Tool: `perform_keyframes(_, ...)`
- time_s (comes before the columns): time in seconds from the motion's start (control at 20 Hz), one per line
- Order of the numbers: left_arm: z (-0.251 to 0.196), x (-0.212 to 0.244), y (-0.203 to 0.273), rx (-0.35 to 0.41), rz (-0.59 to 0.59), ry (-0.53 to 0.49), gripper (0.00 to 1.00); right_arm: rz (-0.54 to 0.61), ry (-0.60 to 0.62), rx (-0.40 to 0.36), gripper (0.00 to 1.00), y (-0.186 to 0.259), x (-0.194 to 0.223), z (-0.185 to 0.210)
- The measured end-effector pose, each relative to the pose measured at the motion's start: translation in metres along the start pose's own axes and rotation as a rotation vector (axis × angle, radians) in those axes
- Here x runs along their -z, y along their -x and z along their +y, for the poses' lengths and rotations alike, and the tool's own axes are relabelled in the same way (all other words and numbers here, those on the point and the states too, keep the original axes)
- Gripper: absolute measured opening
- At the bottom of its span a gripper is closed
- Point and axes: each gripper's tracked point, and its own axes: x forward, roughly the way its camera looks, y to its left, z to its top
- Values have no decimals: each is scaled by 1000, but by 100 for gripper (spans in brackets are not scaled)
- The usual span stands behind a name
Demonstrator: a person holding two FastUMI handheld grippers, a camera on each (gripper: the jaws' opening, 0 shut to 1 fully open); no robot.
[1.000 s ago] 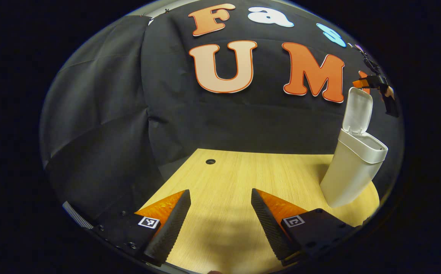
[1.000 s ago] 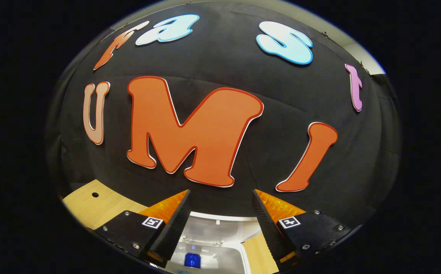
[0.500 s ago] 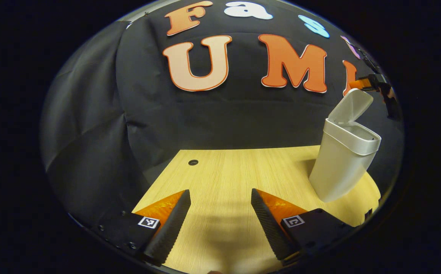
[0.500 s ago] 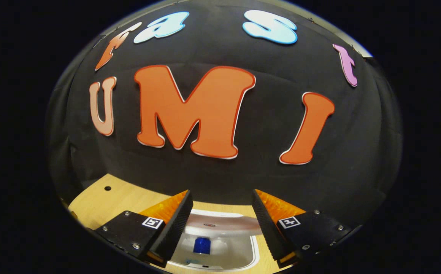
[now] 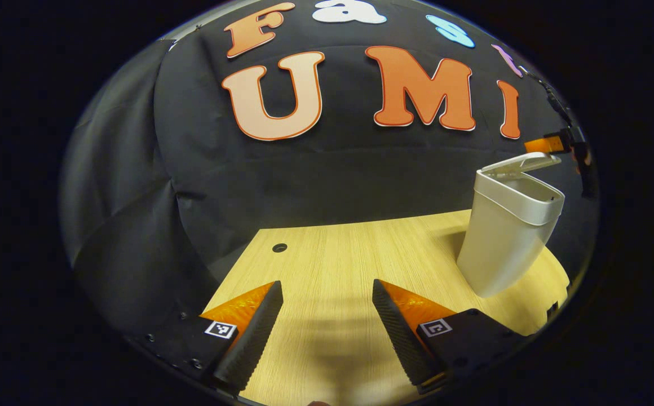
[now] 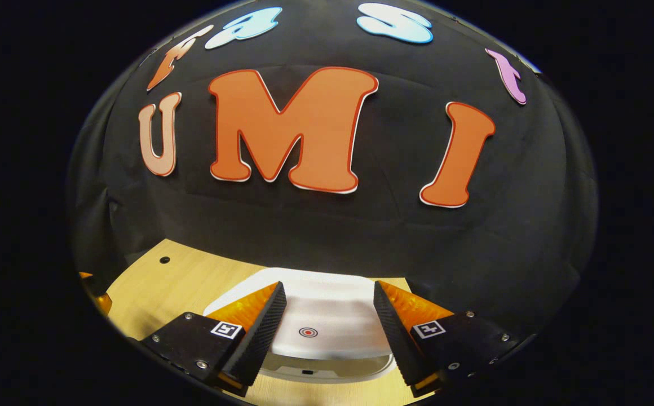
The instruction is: Press the lid of the desktop garbage bin to open it, pick up the crumpled paper on the desktop and throw it into the bin, then pick up the pop can on the desktop and drop it into the bin, and finally close the garbage bin lid.
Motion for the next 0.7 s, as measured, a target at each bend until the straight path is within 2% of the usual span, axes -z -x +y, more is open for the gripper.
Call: perform_keyframes(0.7,-21,10,-3,53,35,-51,100,52,-49,-20,94,12,57,14)
